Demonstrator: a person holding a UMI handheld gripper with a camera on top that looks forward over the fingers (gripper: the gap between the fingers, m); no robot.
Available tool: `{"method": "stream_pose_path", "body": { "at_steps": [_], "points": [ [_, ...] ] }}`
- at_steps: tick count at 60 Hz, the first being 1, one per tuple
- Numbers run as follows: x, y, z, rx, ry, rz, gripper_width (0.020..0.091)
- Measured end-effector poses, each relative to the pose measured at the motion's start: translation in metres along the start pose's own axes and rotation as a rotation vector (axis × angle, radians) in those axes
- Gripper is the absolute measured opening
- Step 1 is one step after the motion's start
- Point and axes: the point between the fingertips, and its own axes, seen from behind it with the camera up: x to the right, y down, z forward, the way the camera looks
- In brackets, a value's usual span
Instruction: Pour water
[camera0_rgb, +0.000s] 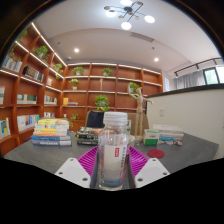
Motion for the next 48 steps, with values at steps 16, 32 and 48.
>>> {"method": "stream_pose_path", "body": {
  "at_steps": [16,32,48],
  "points": [
    [-0.001,0.003,0.0,-0.038,-0.047,0.029,0.0351],
    [-0.05,-0.026,0.038,-0.07,-0.142,0.359,0.0352],
    [-0.071,-0.048,0.103,-0.064,-0.245,1.206,0.0355]
  ]
}}
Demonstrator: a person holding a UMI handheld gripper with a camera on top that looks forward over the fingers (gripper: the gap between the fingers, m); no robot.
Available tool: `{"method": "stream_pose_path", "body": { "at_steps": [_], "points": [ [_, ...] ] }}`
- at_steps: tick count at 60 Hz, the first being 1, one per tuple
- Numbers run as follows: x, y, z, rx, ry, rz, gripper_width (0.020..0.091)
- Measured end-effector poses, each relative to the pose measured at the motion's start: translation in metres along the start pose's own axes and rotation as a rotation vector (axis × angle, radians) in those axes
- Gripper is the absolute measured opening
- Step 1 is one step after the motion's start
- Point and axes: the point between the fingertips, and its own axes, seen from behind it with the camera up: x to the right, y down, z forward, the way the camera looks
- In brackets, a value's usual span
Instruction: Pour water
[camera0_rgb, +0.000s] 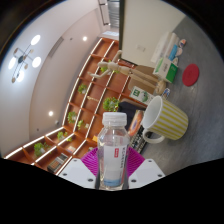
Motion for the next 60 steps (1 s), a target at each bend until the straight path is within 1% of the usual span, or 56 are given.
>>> {"method": "stream_pose_path", "body": {
  "at_steps": [3,4,5,7,15,25,26,29,39,49,53,60],
  "points": [
    [-0.001,-0.007,0.009,0.018,-0.021,0.119,0.0356],
    [-0.011,-0.006,-0.002,0.019,-0.022,0.159,0.0355],
    [-0.004,-0.009,0.011,0.031,-0.026,0.18,0.0355],
    [-0.003,-0.014,0.017,0.041,-0.028,0.234,0.0353],
    [-0.004,-0.028,0.03,0.061,-0.031,0.434,0.0354],
    [-0.008,-0.056,0.03,0.145,-0.086,0.732,0.0354],
    [-0.01,-0.057,0.023,0.149,-0.088,0.757,0.0353],
    [-0.009,-0.064,0.031,0.156,-0.101,0.808,0.0352],
    [-0.004,-0.064,0.03,0.154,-0.087,0.913,0.0351],
    [-0.001,-0.053,0.032,0.12,-0.056,0.873,0.0353],
    [-0.009,-0.051,0.028,0.109,-0.054,0.783,0.0354],
    [-0.037,-0.055,0.028,0.052,-0.06,0.421,0.0354]
  ]
}}
